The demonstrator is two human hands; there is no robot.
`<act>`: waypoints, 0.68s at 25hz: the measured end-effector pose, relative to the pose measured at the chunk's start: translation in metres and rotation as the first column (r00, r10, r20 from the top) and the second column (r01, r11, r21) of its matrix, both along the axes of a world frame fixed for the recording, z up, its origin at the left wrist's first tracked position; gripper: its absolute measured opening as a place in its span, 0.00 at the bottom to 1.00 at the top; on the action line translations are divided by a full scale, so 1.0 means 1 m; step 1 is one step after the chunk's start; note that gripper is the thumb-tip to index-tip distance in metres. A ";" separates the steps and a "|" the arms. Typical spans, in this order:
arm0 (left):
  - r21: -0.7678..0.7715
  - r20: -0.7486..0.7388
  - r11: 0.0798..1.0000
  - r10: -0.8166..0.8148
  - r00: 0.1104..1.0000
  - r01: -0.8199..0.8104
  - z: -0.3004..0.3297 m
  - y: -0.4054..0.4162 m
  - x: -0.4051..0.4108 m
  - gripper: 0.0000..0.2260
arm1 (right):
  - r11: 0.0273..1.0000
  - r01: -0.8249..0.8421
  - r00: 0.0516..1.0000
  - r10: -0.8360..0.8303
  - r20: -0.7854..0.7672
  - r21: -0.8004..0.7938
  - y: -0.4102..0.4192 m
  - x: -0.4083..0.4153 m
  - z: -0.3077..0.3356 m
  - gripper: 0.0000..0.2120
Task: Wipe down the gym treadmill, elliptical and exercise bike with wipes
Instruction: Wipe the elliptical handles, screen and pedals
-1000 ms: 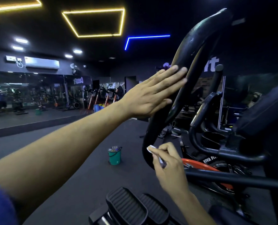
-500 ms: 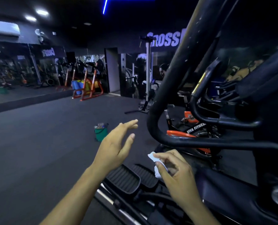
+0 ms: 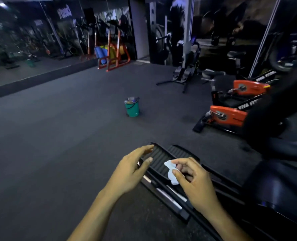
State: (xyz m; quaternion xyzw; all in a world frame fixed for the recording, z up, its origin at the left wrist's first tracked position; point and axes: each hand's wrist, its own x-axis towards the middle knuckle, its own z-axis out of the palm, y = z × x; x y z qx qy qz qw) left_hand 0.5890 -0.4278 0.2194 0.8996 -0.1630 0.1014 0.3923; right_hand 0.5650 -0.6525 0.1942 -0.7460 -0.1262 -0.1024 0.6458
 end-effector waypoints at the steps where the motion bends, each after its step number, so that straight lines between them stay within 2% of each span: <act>1: 0.013 -0.017 1.000 0.015 1.000 -0.015 -0.006 0.012 0.010 0.16 | 1.000 0.002 1.000 -0.002 0.000 -0.025 0.007 0.015 -0.002 0.15; 6: 0.061 -0.118 0.998 0.023 0.993 -0.016 -0.033 0.071 0.057 0.18 | 0.999 0.032 0.997 -0.033 -0.067 -0.016 0.050 0.073 -0.012 0.14; 10: 0.008 -0.154 0.999 -0.046 0.987 0.048 -0.051 0.117 0.123 0.18 | 0.989 0.086 0.991 -0.097 -0.088 -0.123 0.092 0.121 -0.018 0.12; 15: -0.062 -0.152 0.971 -0.239 0.959 0.232 -0.053 0.125 0.233 0.17 | 0.914 0.310 0.949 -0.313 0.030 -0.261 0.109 0.169 0.010 0.13; 17: -0.069 -0.146 0.930 -0.368 0.918 0.361 -0.043 0.094 0.274 0.17 | 0.848 0.468 0.882 -0.464 0.079 -0.247 0.089 0.177 0.027 0.14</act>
